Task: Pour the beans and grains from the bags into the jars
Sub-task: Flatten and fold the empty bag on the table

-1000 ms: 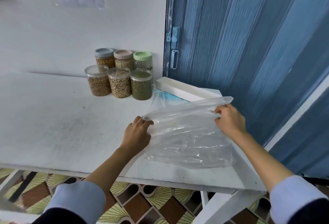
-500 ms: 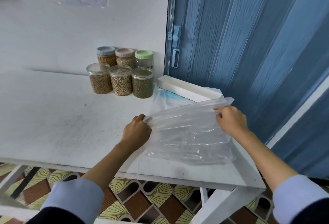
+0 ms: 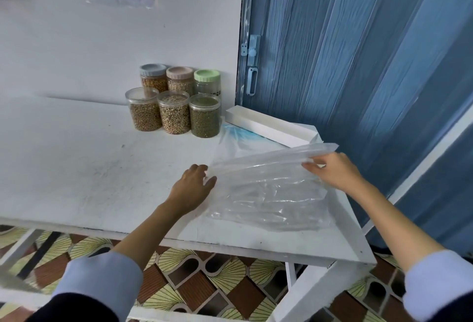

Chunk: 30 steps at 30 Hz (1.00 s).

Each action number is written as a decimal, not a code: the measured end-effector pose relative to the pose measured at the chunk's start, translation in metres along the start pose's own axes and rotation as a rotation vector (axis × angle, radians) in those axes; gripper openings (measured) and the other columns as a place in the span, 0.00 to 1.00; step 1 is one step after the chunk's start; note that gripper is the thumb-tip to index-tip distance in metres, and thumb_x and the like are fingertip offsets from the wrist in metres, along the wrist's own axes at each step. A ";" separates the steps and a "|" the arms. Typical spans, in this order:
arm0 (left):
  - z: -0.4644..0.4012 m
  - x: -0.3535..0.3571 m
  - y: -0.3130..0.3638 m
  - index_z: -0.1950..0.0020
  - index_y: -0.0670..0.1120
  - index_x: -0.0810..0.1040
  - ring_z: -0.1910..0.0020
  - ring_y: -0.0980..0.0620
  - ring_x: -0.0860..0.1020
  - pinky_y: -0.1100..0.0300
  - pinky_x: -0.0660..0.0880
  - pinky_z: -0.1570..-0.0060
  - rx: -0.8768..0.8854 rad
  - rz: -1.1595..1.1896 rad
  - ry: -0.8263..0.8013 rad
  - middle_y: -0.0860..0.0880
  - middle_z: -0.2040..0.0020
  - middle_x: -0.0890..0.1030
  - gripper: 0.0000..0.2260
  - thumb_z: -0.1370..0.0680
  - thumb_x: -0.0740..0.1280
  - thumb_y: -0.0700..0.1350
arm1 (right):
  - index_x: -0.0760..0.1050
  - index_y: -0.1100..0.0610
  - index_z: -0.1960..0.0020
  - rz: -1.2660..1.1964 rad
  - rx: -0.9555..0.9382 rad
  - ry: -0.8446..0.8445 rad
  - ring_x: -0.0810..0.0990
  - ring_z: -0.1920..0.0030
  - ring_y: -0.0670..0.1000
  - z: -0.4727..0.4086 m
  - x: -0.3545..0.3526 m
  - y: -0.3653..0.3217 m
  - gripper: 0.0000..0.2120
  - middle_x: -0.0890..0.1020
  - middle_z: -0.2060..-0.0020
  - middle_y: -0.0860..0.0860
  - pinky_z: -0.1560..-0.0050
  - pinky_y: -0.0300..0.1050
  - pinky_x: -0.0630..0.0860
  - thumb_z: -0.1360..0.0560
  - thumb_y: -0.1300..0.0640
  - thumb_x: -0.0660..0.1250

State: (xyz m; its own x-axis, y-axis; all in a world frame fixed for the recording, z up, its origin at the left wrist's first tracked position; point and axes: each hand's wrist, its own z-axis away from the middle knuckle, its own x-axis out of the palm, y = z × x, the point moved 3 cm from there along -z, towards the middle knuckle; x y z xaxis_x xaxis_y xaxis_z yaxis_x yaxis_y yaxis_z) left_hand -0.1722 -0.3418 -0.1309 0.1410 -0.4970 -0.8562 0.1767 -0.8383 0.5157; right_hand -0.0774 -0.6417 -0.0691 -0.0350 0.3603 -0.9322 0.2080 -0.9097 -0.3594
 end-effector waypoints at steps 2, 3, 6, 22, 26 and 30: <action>0.005 0.002 -0.008 0.39 0.42 0.70 0.45 0.46 0.71 0.51 0.69 0.45 -0.046 0.155 0.001 0.46 0.43 0.71 0.17 0.20 0.59 0.54 | 0.80 0.57 0.46 -0.135 0.014 0.023 0.79 0.43 0.54 0.009 -0.006 0.004 0.29 0.84 0.50 0.53 0.44 0.52 0.76 0.30 0.33 0.62; 0.007 0.003 -0.009 0.44 0.42 0.71 0.48 0.47 0.71 0.52 0.69 0.48 -0.055 0.195 -0.001 0.47 0.47 0.72 0.17 0.20 0.60 0.55 | 0.79 0.60 0.48 -0.187 0.010 0.034 0.80 0.46 0.54 0.015 -0.007 0.004 0.36 0.84 0.53 0.56 0.45 0.52 0.76 0.33 0.28 0.60; 0.017 0.005 -0.007 0.54 0.39 0.74 0.55 0.46 0.72 0.57 0.67 0.58 -0.044 0.333 0.008 0.46 0.55 0.74 0.21 0.25 0.60 0.58 | 0.74 0.62 0.40 -0.339 0.015 -0.092 0.78 0.42 0.55 0.031 -0.002 0.006 0.45 0.82 0.45 0.59 0.39 0.52 0.73 0.37 0.24 0.62; 0.027 0.033 0.009 0.30 0.43 0.59 0.32 0.46 0.65 0.58 0.67 0.36 0.115 0.433 0.123 0.44 0.32 0.60 0.28 0.27 0.65 0.31 | 0.61 0.62 0.31 -0.508 0.058 0.159 0.71 0.46 0.50 0.038 0.031 0.003 0.27 0.74 0.39 0.55 0.48 0.43 0.68 0.27 0.64 0.68; 0.026 0.036 0.009 0.32 0.41 0.61 0.34 0.45 0.68 0.61 0.67 0.42 0.045 0.441 0.200 0.43 0.33 0.62 0.24 0.26 0.63 0.30 | 0.63 0.63 0.34 -0.513 0.064 0.197 0.72 0.48 0.51 0.037 0.034 -0.001 0.22 0.75 0.41 0.55 0.49 0.43 0.69 0.27 0.70 0.63; 0.022 0.037 0.011 0.32 0.38 0.63 0.39 0.43 0.71 0.57 0.68 0.40 0.067 0.382 0.257 0.40 0.34 0.65 0.24 0.26 0.67 0.33 | 0.65 0.60 0.36 -0.434 0.088 0.244 0.75 0.44 0.56 0.037 0.035 -0.003 0.21 0.76 0.41 0.54 0.45 0.52 0.73 0.27 0.67 0.65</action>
State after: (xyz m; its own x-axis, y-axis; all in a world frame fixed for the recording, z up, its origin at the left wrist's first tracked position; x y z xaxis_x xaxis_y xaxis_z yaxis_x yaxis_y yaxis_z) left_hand -0.1867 -0.3741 -0.1575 0.4223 -0.7083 -0.5657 0.0035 -0.6228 0.7824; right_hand -0.1149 -0.6342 -0.1021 0.1321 0.7370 -0.6628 0.1414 -0.6759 -0.7233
